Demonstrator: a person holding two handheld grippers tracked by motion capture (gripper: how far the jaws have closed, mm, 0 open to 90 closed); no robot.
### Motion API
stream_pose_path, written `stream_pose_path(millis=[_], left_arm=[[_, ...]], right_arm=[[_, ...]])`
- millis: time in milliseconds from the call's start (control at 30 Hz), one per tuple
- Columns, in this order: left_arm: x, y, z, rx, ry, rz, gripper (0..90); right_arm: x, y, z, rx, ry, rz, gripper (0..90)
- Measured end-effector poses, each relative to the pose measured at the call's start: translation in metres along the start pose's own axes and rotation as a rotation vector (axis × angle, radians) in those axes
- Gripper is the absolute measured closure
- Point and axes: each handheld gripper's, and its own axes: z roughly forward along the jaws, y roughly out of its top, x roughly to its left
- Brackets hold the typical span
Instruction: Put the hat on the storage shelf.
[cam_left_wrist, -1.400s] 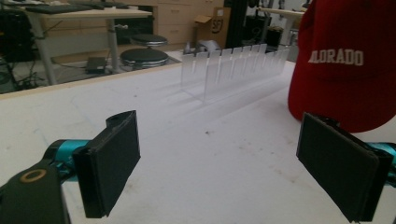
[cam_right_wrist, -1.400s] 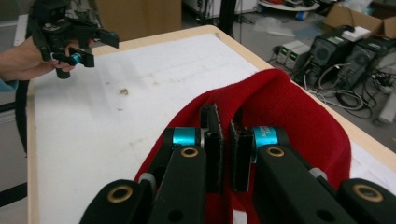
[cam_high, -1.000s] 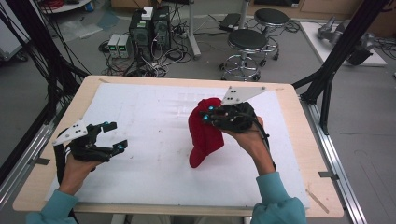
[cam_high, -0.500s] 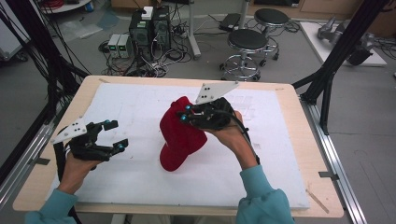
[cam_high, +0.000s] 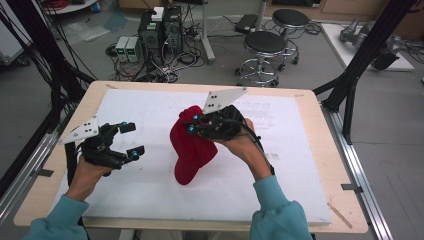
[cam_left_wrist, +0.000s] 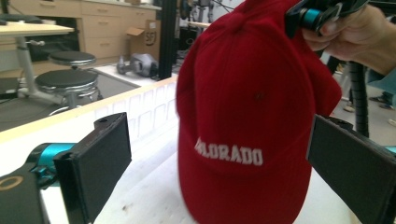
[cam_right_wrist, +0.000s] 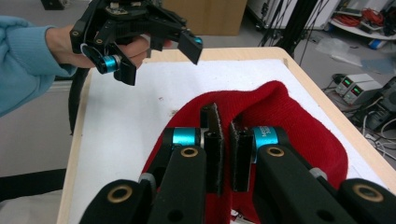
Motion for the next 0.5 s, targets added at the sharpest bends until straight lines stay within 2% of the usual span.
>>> stream_pose_path(millis=[133, 200, 333, 400, 500], left_arm=[[-0.001, 0.009, 0.009, 0.017, -0.05, -0.013, 6.8], [0.001, 0.013, 0.013, 0.017, -0.105, -0.015, 6.7], [0.003, 0.021, 0.024, 0.047, -0.111, -0.029, 6.7], [0.004, 0.025, 0.03, 0.051, -0.132, -0.03, 6.7], [0.002, 0.032, 0.039, 0.072, -0.156, -0.014, 6.7]], right_arm=[[0.001, 0.0, 0.002, 0.002, 0.007, -0.008, 86.9], [0.001, 0.0, 0.003, 0.004, 0.012, -0.009, 86.9], [0.003, 0.001, 0.004, 0.004, 0.024, -0.018, 86.9], [0.003, 0.001, 0.004, 0.007, 0.028, -0.023, 86.9], [0.003, 0.001, 0.004, 0.005, 0.032, -0.022, 87.0]])
